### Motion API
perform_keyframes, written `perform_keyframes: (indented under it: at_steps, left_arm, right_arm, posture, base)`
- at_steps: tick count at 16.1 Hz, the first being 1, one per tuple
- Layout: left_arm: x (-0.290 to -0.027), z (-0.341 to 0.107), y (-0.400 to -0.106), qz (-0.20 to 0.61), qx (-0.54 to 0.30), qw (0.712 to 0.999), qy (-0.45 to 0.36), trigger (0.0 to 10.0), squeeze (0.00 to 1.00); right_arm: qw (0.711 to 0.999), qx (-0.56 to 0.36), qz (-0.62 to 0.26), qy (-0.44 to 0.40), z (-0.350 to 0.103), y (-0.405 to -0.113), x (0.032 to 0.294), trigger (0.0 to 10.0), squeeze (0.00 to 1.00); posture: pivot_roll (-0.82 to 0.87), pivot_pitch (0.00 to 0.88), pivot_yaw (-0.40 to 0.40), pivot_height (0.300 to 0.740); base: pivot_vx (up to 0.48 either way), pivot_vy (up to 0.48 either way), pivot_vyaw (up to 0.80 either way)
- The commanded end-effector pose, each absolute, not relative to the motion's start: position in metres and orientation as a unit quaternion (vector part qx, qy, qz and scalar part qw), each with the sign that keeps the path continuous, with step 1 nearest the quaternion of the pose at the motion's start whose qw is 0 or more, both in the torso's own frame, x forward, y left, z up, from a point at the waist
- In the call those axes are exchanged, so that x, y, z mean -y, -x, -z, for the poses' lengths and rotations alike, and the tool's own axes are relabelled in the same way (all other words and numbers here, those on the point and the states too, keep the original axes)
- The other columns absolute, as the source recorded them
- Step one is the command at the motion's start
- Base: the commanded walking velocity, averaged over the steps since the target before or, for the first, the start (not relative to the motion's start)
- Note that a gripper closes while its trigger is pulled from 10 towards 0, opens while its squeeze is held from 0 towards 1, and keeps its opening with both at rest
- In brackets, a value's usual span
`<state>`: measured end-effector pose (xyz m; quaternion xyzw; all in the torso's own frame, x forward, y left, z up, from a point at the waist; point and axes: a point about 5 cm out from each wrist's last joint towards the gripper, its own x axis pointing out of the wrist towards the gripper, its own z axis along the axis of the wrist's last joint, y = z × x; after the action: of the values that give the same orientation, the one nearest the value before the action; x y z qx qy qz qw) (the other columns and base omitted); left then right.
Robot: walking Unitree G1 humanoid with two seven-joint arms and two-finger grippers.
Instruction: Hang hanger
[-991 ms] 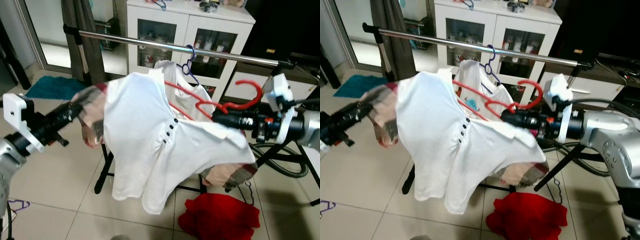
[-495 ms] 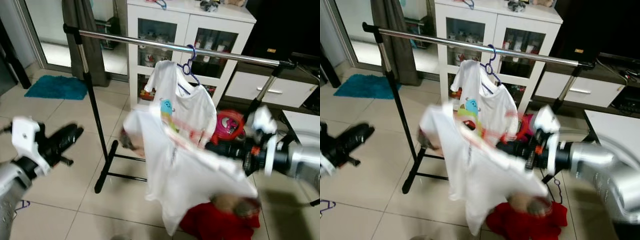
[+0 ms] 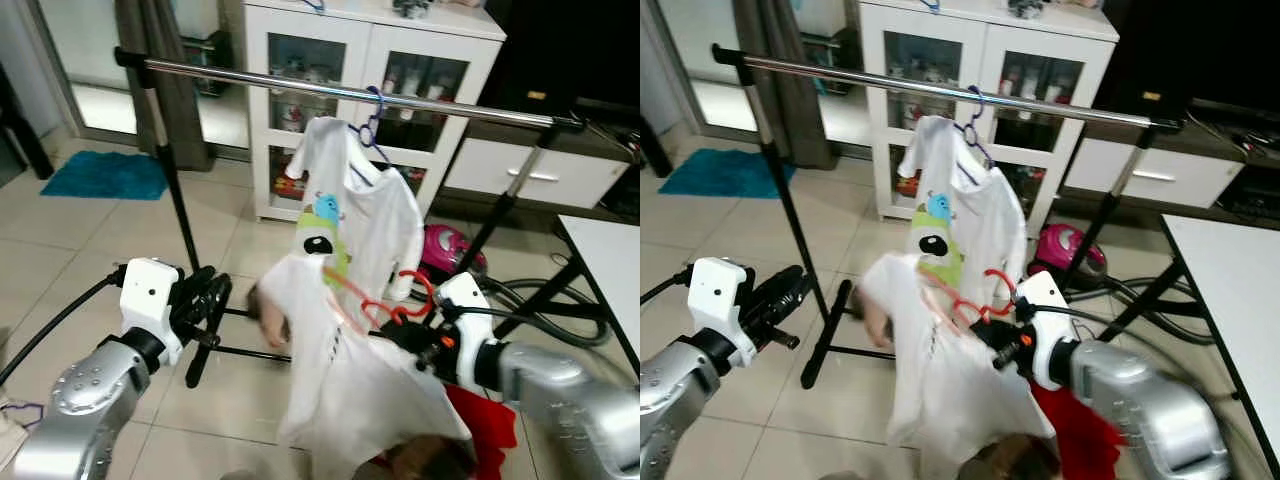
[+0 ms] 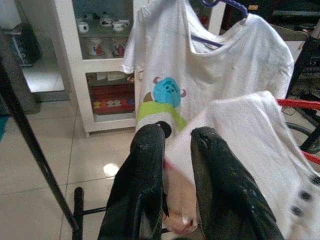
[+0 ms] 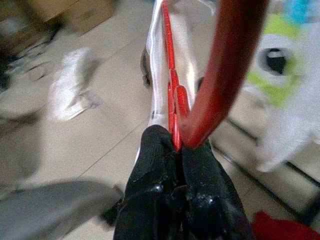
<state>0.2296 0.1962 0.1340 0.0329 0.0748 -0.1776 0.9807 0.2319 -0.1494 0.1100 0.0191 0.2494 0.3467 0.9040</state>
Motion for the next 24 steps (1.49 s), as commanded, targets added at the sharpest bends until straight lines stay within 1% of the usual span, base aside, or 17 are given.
perform_keyframes:
  at_steps: [1,2,3,4,6,8,10,11,13,15,17,18,19,23,24]
  left_arm:
    - [-0.188,-0.142,-0.231,0.175,-0.053,0.982,-0.043,10.0,0.00]
    - [-0.186,-0.143,-0.234,0.166,-0.047,0.984,-0.054,10.0,0.00]
    - [-0.185,-0.142,-0.235,0.156,-0.043,0.986,-0.050,10.0,0.00]
    - [-0.180,-0.139,-0.233,0.152,-0.038,0.986,-0.054,10.0,0.00]
    - [-0.173,-0.141,-0.235,0.153,-0.031,0.987,-0.046,10.0,0.00]
    - [-0.170,-0.149,-0.237,0.149,-0.008,0.988,-0.031,10.0,0.00]
    - [-0.171,-0.149,-0.235,0.143,0.001,0.989,-0.024,10.0,0.00]
    - [-0.172,-0.147,-0.234,0.138,0.001,0.990,-0.029,10.0,0.00]
    - [-0.173,-0.145,-0.229,0.138,-0.007,0.989,-0.046,10.0,0.00]
    - [-0.173,-0.145,-0.228,0.142,-0.006,0.989,-0.046,10.0,0.00]
    - [-0.175,-0.146,-0.228,0.139,-0.003,0.989,-0.045,10.0,0.00]
    - [-0.175,-0.147,-0.228,0.137,-0.002,0.990,-0.044,10.0,0.00]
    - [-0.175,-0.147,-0.228,0.135,-0.003,0.990,-0.043,10.0,0.00]
    - [-0.174,-0.147,-0.227,0.139,-0.003,0.989,-0.041,10.0,0.00]
    - [-0.173,-0.147,-0.226,0.144,-0.004,0.989,-0.042,10.0,0.00]
  right_arm:
    - [0.933,-0.226,-0.280,-0.009,-0.108,-0.239,0.155,10.0,0.00]
    - [0.952,-0.207,-0.225,-0.020,-0.103,-0.243,0.153,10.0,0.00]
    - [0.958,-0.206,-0.197,-0.036,-0.100,-0.246,0.152,10.0,0.00]
    - [0.959,-0.201,-0.186,-0.074,-0.100,-0.248,0.148,10.0,0.00]
    - [0.961,-0.190,-0.182,-0.087,-0.103,-0.249,0.144,10.0,0.00]
    - [0.959,-0.187,-0.203,-0.064,-0.105,-0.249,0.135,10.0,0.00]
    - [0.955,-0.175,-0.233,-0.057,-0.110,-0.249,0.127,10.0,0.00]
    - [0.952,-0.176,-0.240,-0.064,-0.111,-0.250,0.123,10.0,0.00]
    - [0.955,-0.182,-0.229,-0.042,-0.114,-0.259,0.120,10.0,0.00]
    - [0.953,-0.185,-0.233,-0.049,-0.117,-0.263,0.119,10.0,0.00]
    - [0.951,-0.165,-0.257,-0.056,-0.123,-0.265,0.116,10.0,0.00]
    - [0.949,-0.168,-0.265,-0.042,-0.123,-0.265,0.113,10.0,0.00]
    - [0.946,-0.164,-0.277,-0.026,-0.125,-0.265,0.109,10.0,0.00]
    - [0.946,-0.157,-0.283,-0.027,-0.131,-0.264,0.107,10.0,0.00]
    - [0.947,-0.147,-0.282,-0.039,-0.135,-0.265,0.107,10.0,0.00]
  posture:
    - [0.12,0.035,-0.063,0.740]
    - [0.12,0.037,-0.066,0.740]
    - [0.12,0.034,-0.063,0.740]
    - [0.12,0.020,-0.059,0.740]
    - [0.12,0.021,-0.059,0.740]
    - [0.12,0.026,-0.064,0.740]
    - [0.12,0.007,-0.053,0.740]
    - [0.13,0.000,-0.053,0.740]
    - [0.14,0.003,-0.073,0.740]
    - [0.14,0.005,-0.077,0.740]
    - [0.15,0.006,-0.077,0.740]
    - [0.15,0.010,-0.077,0.740]
    - [0.15,0.015,-0.077,0.740]
    - [0.15,0.023,-0.077,0.740]
    - [0.15,0.024,-0.077,0.740]
  base:
    - [0.000,0.000,0.00]
    - [0.000,0.000,0.00]
    - [0.000,0.000,0.00]
    - [0.000,0.000,0.00]
    - [0.000,0.000,0.64]
    - [0.000,0.000,0.80]
    - [0.131,0.000,0.80]
    - [0.330,0.000,0.00]
    - [0.364,0.000,0.00]
    - [0.427,0.000,0.00]
    - [0.450,0.000,0.00]
    - [0.450,0.000,0.00]
    - [0.450,0.000,0.80]
    - [0.451,0.000,0.80]
    - [0.450,0.000,0.00]
